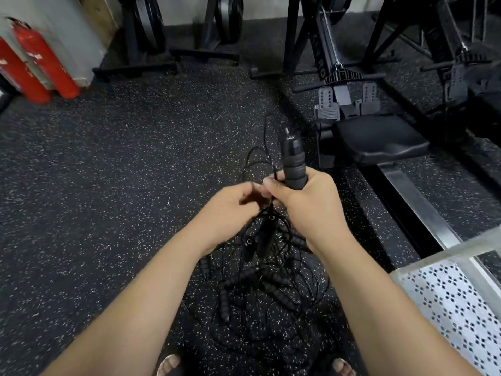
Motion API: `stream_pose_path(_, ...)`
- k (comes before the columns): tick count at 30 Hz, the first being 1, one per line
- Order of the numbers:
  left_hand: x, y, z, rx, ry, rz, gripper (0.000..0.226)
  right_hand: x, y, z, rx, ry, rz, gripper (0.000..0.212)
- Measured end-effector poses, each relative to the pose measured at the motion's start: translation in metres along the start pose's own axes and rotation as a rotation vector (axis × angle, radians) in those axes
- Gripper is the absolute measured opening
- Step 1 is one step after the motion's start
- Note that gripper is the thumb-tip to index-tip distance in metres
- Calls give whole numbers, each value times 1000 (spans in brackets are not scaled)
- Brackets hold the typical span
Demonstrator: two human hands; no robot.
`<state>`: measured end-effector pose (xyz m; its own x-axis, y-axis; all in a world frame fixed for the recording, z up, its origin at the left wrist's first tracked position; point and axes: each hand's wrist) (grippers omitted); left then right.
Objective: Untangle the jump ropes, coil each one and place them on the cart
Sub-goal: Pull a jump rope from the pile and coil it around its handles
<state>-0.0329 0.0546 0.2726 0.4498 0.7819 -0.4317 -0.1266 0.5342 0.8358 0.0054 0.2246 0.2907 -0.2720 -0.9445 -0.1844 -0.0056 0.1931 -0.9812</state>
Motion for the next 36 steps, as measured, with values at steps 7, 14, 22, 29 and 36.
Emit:
stream_pose_path(7,15,-11,-7,39,-20,-97,19,-9,-25,5,-11,31,-286,13)
stream_pose_path(14,18,-11,-6,141,58,-245,31,-10,-32,5,4,63,-395,10)
stream_pose_path(22,8,-11,-4,141,102,-110,22,-14,-31,2,-17,104,-429,17)
stream_pose_path(29,6,-9,-1,228,216,-128,18,-13,-30,2,-20,104,-408,13)
stream_pose_path(36,2,-7,-1,209,397,-46,15,-14,-29,2,-37,115,-395,16)
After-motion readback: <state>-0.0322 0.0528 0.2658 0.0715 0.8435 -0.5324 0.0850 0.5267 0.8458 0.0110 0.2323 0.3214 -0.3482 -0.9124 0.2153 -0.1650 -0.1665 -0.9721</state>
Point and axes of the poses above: each hand's wrist, its own z-axis away from the middle knuckle, its own x-axis out of the palm, y = z × x, and after that the axes turned 8 degrees about -x, right-handed
